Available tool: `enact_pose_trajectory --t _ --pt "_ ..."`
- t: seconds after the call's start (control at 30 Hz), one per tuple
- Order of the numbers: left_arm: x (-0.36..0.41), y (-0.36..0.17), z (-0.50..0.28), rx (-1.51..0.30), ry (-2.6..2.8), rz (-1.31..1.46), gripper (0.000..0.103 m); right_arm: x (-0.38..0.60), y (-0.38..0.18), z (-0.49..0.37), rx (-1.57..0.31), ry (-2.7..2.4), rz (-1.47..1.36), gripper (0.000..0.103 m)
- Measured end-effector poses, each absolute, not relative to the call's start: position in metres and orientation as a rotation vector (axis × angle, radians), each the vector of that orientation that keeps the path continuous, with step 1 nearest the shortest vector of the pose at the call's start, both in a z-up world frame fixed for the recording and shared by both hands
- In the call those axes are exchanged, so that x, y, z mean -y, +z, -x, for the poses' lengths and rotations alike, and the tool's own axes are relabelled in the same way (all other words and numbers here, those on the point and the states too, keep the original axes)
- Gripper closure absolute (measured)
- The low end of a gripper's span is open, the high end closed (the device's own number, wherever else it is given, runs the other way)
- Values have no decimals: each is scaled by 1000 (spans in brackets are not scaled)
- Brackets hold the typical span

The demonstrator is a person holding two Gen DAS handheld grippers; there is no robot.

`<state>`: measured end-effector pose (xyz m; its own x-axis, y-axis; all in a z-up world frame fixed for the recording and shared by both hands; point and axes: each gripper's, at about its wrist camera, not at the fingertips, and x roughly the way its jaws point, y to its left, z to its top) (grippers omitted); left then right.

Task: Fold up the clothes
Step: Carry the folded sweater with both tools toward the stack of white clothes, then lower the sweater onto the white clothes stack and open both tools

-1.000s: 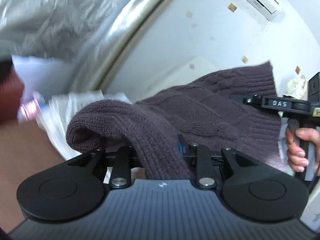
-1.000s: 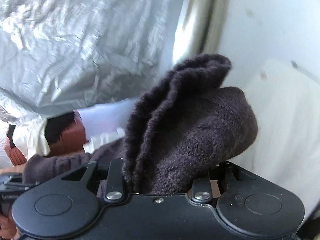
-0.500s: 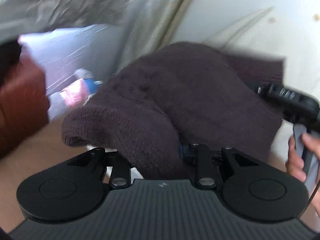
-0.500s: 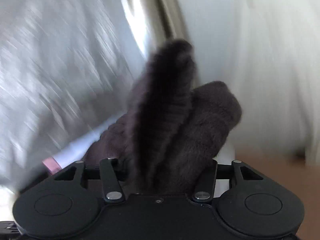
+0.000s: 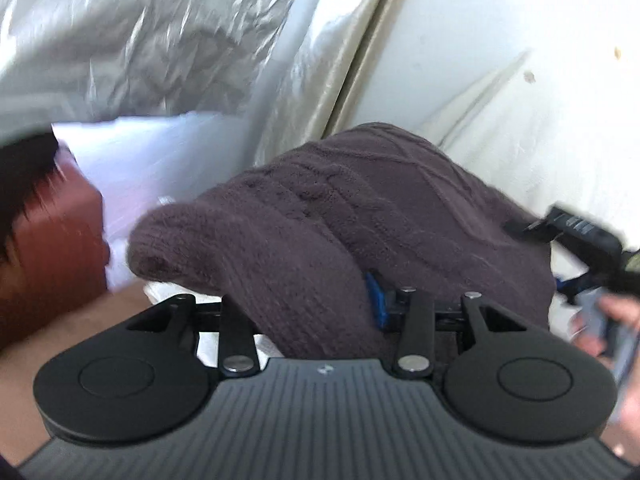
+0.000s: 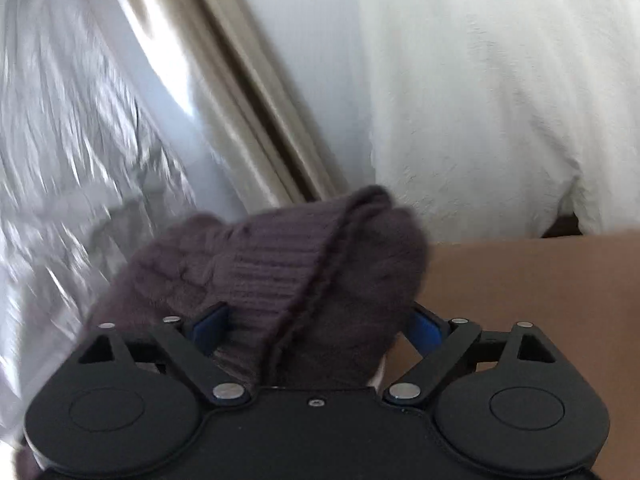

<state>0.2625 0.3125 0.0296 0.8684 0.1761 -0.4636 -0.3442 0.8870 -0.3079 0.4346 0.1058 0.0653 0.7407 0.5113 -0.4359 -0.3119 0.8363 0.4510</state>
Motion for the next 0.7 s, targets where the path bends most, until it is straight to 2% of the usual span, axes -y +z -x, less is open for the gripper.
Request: enact_pose_trajectory --t 0.13,0.17,0.2,0.23,0.27,0.33,0.4,0.5,0.63,0.7 --pt "-299 44 -256 -461 340 345 60 -74 78 -397 -383 457 -366 15" --pt "-299 47 -254 -460 341 365 60 -76 83 -387 -344 481 -305 29" --pt "-297 50 -251 -456 339 375 60 -82 87 -377 -320 517 -215 38" --pt "-295 54 -247 -451 336 378 60 -91 88 -369 -306 547 -122 43" --pt "-292 56 -243 -449 334 382 57 -105 85 -361 -301 572 -28 43" --pt "-288 60 -237 -449 332 390 52 -125 68 -375 -393 555 74 45" --pt "-286 60 -233 -469 318 415 50 -139 48 -401 -507 516 96 45" --pt "-277 57 -224 -506 295 409 46 -117 32 -440 -616 461 -152 40" --pt "-260 65 -202 -507 266 345 44 -66 30 -436 -628 466 -359 31" --pt "-250 73 -185 -486 270 304 34 -33 25 -412 -625 427 -485 29"
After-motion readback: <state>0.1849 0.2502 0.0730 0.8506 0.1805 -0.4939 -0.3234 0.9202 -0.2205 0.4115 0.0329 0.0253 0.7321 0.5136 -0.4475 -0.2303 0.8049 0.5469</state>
